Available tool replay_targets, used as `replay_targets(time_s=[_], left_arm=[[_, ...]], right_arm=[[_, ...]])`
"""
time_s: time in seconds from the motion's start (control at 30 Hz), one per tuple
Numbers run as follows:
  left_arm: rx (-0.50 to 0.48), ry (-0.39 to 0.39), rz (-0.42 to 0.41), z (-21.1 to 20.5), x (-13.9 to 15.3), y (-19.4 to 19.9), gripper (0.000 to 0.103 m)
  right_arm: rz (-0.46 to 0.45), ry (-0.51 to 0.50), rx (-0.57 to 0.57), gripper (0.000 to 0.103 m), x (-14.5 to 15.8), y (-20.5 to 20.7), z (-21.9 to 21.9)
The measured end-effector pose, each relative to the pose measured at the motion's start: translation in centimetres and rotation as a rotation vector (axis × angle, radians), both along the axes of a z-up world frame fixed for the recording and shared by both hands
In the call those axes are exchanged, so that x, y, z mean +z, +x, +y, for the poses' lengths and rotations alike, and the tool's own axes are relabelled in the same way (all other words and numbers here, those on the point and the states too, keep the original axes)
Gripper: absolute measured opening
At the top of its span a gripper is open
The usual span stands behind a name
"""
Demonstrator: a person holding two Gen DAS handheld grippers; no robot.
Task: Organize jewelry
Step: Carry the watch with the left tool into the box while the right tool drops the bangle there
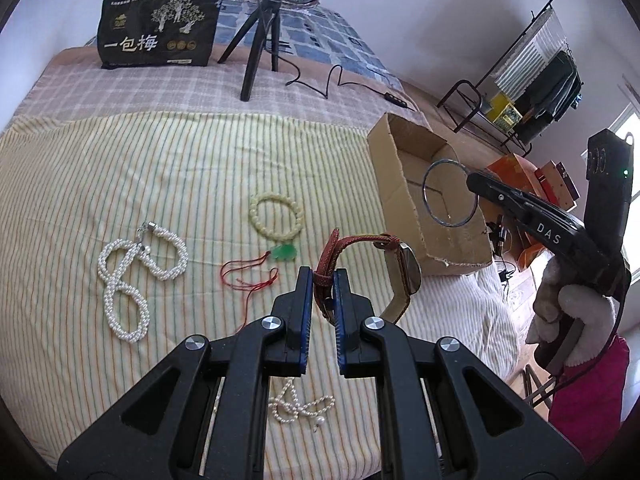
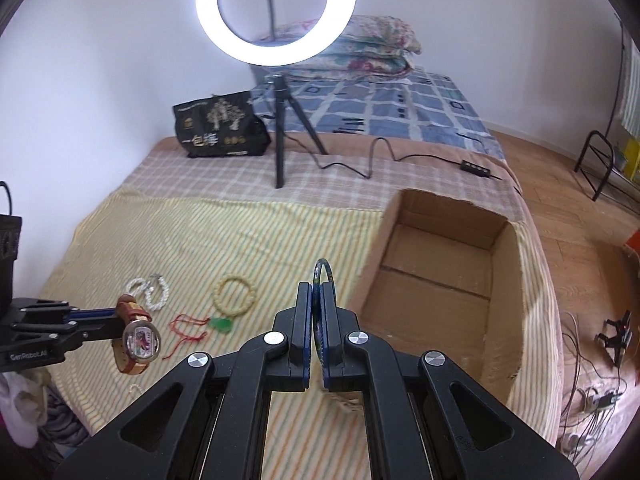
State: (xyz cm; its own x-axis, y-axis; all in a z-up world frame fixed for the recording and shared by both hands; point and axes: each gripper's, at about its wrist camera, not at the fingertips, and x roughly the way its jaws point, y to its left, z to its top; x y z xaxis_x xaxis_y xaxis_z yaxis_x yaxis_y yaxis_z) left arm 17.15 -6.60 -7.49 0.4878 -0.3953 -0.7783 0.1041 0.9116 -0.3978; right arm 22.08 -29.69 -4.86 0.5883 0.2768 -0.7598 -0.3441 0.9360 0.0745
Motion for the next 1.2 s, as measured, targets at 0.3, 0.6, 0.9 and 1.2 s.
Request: replay_targets(time_s=[0.3, 0.6, 0.9, 1.2], left_arm=[[-0.073, 0.074, -0.088, -6.7, 0.8, 1.9, 0.008], [-0.125, 0.096, -0.113, -12.0, 0.2, 4.0, 0.008], [-0.165, 0.105, -0.111, -15.3, -1.0, 5.2, 0.008], [-0.168, 0.1, -0.102, -17.0, -2.0, 6.2, 0.008]], right_arm=[[-0.002, -0.015, -0.109, 0.002, -0.5, 2.1, -4.7], [0.009, -0.008, -0.16, 0.002, -1.2, 4.5, -7.5], [-0.003, 0.03, -0.219, 0.002, -1.8, 7.0, -9.4], [0.004, 0.056, -0.236, 0.002, -3.4, 8.3, -10.0]])
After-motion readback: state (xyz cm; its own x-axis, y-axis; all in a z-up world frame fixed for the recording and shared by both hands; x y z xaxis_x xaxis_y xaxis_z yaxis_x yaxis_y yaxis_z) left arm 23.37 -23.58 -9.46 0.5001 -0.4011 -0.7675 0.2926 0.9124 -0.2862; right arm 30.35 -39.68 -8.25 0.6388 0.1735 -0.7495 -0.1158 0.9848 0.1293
